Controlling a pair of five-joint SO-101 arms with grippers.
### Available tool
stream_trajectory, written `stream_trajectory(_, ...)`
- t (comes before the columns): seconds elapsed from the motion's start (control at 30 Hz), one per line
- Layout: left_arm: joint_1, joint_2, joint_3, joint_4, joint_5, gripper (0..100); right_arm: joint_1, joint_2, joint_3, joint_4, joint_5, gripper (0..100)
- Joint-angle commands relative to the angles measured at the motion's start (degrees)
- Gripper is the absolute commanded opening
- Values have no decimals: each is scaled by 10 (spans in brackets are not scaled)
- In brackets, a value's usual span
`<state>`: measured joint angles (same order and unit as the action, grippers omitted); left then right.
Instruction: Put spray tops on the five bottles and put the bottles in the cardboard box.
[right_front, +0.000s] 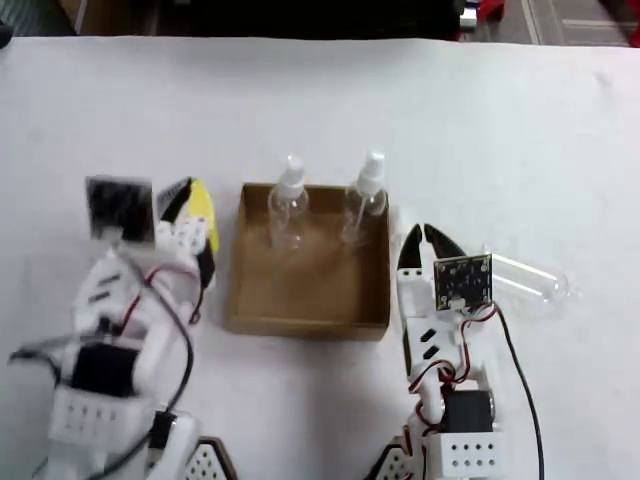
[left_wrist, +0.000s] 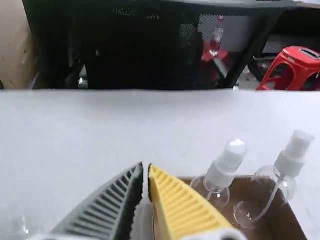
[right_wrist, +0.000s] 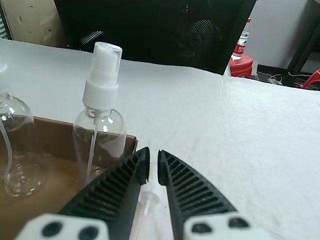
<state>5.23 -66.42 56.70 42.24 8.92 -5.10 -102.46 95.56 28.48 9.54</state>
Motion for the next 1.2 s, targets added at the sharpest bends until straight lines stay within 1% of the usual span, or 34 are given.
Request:
stream_trajectory(0.0,12,97,-113,31,52,21,-2,-6,13,-11,6,15)
stream_trajectory(0.07,22,119,-178,84,87,22,-3,-6,13,-12,6,15)
stream_trajectory(0.13,53,123,-220,109,89,22,-3,-6,13,-13,6,15)
stream_trajectory(0.2,107,126,-233,93,67,22,-3,-6,13,-13,6,15)
stream_trajectory(0.3,167,152,-225,10,16,21,-4,-6,13,-13,6,15)
stream_trajectory(0.37,171,202,-236,-41,13,21,-4,-6,13,-13,6,15)
stream_trajectory(0.43,175,278,-286,-42,22,21,-3,-5,13,-13,6,15)
stream_trajectory(0.57,206,430,-407,33,-8,21,-2,-5,13,-13,6,15)
stream_trajectory(0.63,214,476,-452,59,-17,21,-2,-5,13,-13,6,15)
stream_trajectory(0.73,220,502,-477,62,-17,21,-2,-6,13,-13,6,15)
stream_trajectory(0.93,227,506,-472,62,-17,21,-3,-6,13,-13,6,15)
stream_trajectory(1.07,217,505,-445,38,-16,21,-3,-6,13,-13,6,15)
stream_trajectory(1.17,201,505,-411,4,-16,21,-3,-6,13,-13,6,15)
